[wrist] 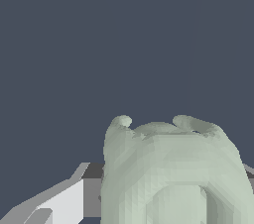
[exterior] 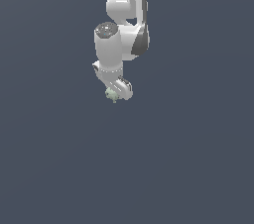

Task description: Pick up the object and move it to a goal position.

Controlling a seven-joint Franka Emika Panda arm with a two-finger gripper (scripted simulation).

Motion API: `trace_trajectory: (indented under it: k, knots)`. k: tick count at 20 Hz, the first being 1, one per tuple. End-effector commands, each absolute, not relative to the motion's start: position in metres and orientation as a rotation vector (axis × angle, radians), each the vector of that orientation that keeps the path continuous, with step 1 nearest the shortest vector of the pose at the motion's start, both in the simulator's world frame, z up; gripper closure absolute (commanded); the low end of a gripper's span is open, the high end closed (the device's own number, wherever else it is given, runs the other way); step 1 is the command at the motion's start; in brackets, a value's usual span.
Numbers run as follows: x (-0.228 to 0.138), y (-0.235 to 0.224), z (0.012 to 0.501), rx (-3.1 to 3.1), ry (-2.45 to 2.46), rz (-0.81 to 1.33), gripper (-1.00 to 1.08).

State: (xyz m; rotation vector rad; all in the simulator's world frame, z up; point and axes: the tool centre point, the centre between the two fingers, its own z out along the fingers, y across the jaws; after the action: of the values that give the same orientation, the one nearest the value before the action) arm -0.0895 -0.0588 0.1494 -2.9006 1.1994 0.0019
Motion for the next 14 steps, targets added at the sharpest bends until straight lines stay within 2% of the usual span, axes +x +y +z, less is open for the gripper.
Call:
trace_trajectory:
  k: [1,8,14]
  knots:
    - [-0.101,-0.076,0.161,-2.901,1.198,0.002,1.08]
    - [-0.122,-0.112,0.185,-2.902,1.199,0.002,1.08]
    - [-0.127,-0.123,0.192,-2.903,1.199,0.001,1.08]
